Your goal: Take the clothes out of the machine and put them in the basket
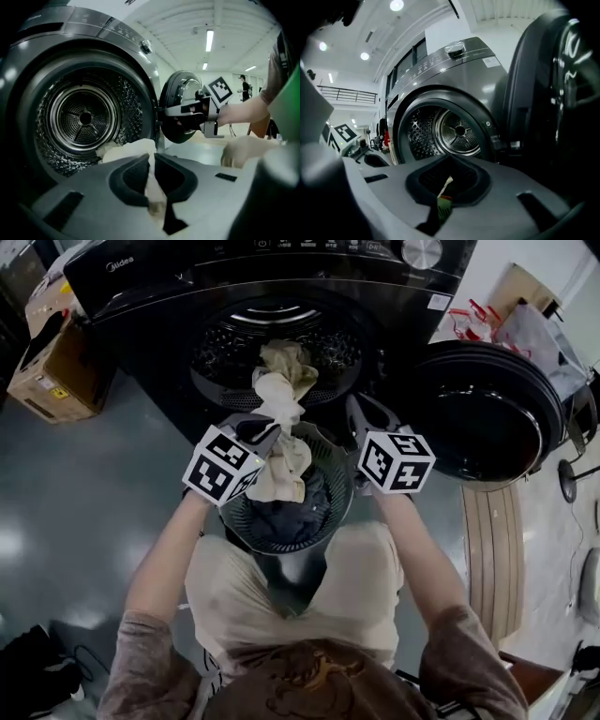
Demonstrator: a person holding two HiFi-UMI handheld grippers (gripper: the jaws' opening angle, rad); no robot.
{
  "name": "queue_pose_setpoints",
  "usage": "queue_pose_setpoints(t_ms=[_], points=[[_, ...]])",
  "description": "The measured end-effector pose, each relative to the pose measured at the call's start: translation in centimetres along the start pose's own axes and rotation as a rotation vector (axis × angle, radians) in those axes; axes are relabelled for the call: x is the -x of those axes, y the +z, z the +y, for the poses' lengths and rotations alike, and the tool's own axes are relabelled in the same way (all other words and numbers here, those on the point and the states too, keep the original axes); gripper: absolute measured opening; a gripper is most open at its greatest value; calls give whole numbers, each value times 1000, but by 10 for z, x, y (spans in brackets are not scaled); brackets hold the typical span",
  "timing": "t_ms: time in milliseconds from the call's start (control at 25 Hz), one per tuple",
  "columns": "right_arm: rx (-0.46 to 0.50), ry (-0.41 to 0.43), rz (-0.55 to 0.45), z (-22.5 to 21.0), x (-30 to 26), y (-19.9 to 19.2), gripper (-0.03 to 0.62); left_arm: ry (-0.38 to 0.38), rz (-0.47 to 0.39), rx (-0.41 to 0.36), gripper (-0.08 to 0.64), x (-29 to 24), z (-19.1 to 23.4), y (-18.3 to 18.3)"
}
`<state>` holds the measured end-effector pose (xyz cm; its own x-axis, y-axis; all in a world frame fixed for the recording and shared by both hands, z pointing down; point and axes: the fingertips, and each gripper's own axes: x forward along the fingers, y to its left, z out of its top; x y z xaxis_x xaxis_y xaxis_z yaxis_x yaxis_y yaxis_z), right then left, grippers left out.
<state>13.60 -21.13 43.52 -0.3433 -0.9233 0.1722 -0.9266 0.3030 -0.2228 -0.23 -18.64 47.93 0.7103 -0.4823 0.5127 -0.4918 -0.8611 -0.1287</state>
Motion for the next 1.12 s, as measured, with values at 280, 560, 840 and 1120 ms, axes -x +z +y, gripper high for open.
queue_pose_setpoints(t_ms=[280, 560, 840, 1120], points=[[-7, 43, 7, 2, -5, -7, -5, 125, -54, 29, 267, -9, 11, 1], [-4, 89, 30, 23, -4, -10, -5, 142, -46, 54, 310, -27, 23, -17], [58, 76, 22, 27, 14, 6, -5, 172, 10, 78, 324, -53, 47, -42], [86, 124, 18, 46, 15, -11, -5, 214, 41, 109, 362, -88, 76, -56]])
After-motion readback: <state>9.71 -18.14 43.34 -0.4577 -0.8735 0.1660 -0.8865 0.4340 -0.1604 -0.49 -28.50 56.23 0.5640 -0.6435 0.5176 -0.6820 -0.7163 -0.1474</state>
